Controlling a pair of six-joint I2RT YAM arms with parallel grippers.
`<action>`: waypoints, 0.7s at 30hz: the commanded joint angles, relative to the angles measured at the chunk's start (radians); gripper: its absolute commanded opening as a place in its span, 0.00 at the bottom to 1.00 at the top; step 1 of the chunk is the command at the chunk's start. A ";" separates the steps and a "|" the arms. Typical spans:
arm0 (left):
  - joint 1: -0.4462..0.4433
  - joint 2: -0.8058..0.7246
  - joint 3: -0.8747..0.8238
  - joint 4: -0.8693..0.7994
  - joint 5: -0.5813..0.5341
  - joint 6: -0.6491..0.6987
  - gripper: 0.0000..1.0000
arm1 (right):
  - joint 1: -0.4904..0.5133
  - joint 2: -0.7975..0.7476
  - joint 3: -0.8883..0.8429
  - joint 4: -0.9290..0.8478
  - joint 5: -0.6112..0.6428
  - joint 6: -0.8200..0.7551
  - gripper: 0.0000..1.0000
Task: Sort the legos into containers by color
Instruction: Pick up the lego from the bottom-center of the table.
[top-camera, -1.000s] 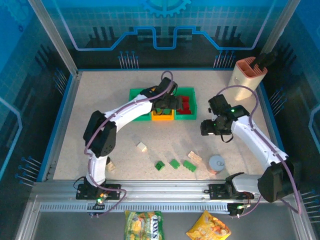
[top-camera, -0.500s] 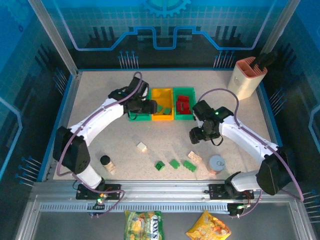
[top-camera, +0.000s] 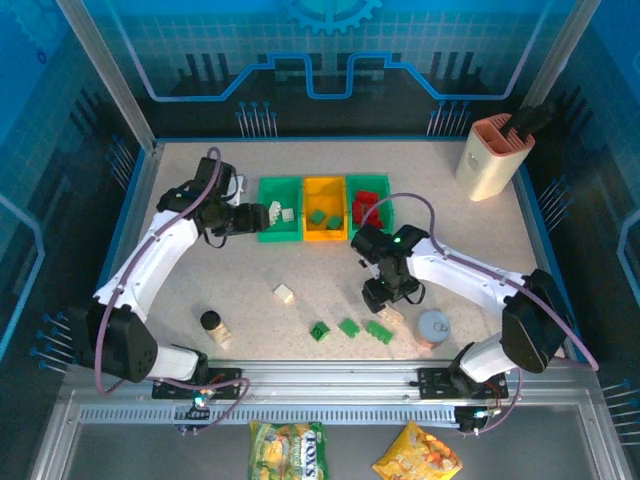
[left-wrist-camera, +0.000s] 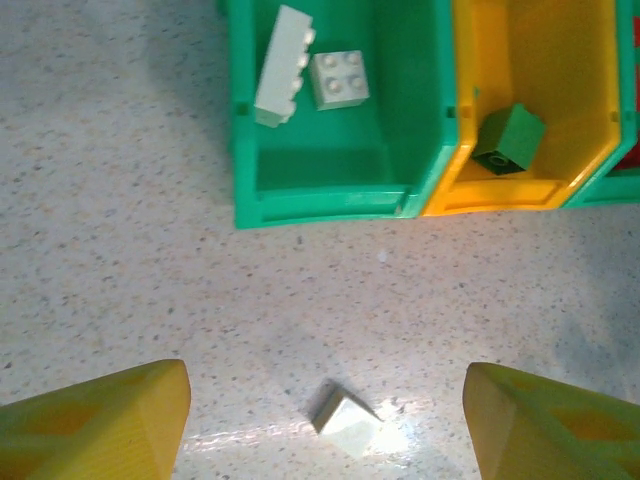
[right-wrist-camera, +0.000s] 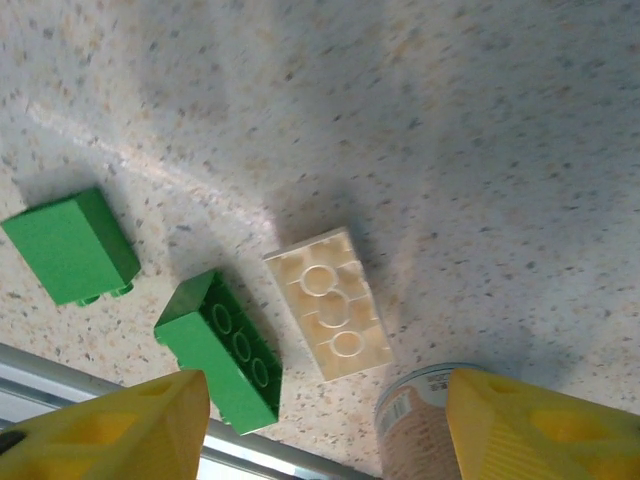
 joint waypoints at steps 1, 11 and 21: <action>0.047 -0.054 -0.049 -0.009 0.036 0.058 0.74 | 0.058 0.043 0.024 -0.037 -0.014 0.028 0.62; 0.079 -0.084 -0.155 0.116 0.052 0.032 0.74 | 0.185 0.184 0.020 -0.001 -0.041 0.044 0.53; 0.123 -0.080 -0.193 0.162 0.033 0.069 0.73 | 0.229 0.256 0.002 0.020 -0.036 0.069 0.39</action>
